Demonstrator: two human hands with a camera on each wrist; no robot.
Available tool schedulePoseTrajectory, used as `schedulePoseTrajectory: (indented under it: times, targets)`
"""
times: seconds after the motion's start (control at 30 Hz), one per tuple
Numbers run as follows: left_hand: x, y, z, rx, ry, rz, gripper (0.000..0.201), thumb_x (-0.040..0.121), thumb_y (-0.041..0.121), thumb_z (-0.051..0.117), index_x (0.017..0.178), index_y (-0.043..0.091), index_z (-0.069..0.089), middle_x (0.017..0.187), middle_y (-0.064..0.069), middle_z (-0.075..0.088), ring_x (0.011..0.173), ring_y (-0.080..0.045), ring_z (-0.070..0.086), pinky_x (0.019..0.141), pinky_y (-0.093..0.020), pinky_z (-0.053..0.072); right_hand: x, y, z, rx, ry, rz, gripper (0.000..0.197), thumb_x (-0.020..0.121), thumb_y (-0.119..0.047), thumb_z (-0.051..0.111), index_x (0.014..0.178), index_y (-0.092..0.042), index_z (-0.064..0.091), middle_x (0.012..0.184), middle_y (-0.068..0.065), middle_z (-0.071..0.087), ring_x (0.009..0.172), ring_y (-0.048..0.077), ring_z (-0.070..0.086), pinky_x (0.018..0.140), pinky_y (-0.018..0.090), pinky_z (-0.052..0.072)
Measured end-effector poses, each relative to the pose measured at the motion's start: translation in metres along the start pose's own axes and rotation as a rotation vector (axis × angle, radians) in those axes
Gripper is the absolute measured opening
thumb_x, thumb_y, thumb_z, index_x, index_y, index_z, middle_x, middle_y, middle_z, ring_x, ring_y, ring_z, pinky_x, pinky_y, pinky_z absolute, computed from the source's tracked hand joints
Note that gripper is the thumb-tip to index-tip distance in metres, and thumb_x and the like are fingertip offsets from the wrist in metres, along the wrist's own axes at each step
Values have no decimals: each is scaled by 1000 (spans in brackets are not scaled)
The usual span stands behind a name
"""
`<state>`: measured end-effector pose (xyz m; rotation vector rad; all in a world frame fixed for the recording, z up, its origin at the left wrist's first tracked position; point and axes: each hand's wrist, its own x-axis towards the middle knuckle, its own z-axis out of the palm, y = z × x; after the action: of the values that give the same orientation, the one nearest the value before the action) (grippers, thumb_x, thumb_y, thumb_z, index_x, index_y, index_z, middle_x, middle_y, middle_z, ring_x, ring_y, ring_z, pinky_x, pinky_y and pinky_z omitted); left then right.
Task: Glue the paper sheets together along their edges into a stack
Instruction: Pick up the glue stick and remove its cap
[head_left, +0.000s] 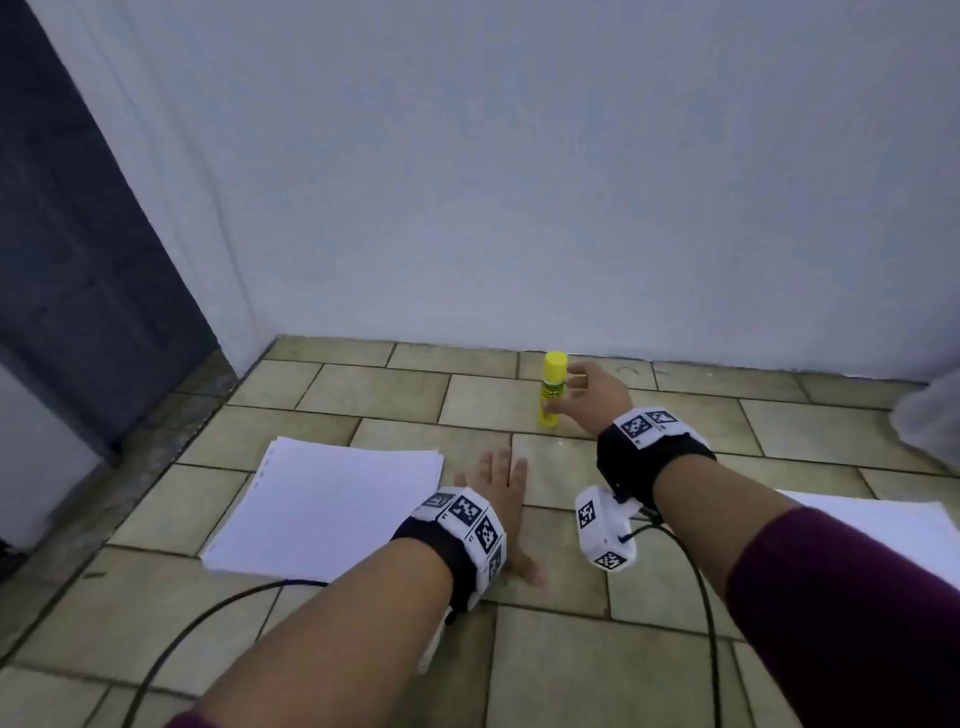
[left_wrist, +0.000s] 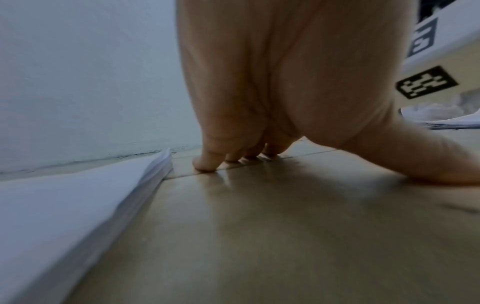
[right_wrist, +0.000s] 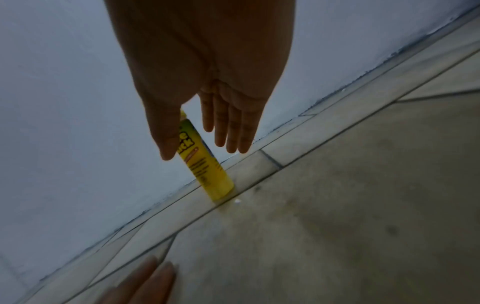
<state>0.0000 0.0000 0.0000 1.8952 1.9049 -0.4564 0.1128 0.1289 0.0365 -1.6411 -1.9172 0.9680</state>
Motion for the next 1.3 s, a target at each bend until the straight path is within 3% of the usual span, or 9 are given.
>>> schedulePoseTrajectory:
  times: [0.17,0.47,0.6,0.67,0.73,0.87,1.0,1.17,1.3]
  targets:
    - [1,-1,1,-15,7,-7,137,67,60,76,149,11,-22,157,-11,-26,146,-30,-21,117,-56,-1,0,1,9,-14,61,-73,34,80,-19,74,111,-8,64,112,8,68,107,22,61,85,23,40]
    - [-5,-1,-4,-3,15,13,136,65,59,78,151,9,-15,159,-11,-18,147,-31,-14,118,-54,6,-60,-9,-18,348,26,-173,14,86,-16,67,81,-20,54,74,-5,50,80,31,65,77,42,54]
    - [-18,-2,-47,5,59,48,66,83,38,70,138,10,45,143,-11,44,130,-26,44,105,-37,41,-118,-20,-50,551,-97,-278,8,90,-13,63,87,-18,57,82,0,49,74,30,70,68,36,51]
    - [-29,0,-73,-233,222,113,26,93,20,57,117,12,63,123,-5,61,109,-18,59,97,-30,46,-142,-22,-65,618,-129,-328,4,90,-12,61,92,-16,60,83,1,52,73,27,70,67,33,53]
    - [-47,5,-97,-757,396,247,22,96,6,46,99,14,67,110,-5,67,94,-14,61,94,-27,47,-161,-23,-78,675,-142,-356,6,90,-13,60,95,-15,62,81,-1,55,73,24,69,65,27,52]
    - [-92,11,-120,-1637,259,708,30,98,3,35,113,8,60,115,-6,69,100,-17,67,91,-32,52,-178,-23,-89,667,-152,-343,13,89,-19,62,99,-11,64,80,1,56,70,20,67,60,20,48]
    - [-104,14,-117,-1443,329,854,34,90,1,52,122,10,58,123,-5,66,116,-23,61,98,-30,50,-182,-22,-84,626,-139,-313,9,90,-12,59,96,-13,65,79,3,57,68,20,66,57,20,48]
    - [-107,14,-118,-1263,493,668,31,84,-3,66,108,16,64,97,-1,61,70,-10,58,71,-18,52,-182,-20,-74,551,-79,-293,8,85,-14,68,92,-16,67,82,4,60,67,24,67,56,26,50]
    - [-108,15,-115,-1204,462,577,33,71,26,80,95,15,60,86,2,55,75,-11,53,73,-23,52,-180,-18,-69,449,-8,-322,15,77,-20,78,87,-24,69,81,1,63,70,39,63,62,35,52]
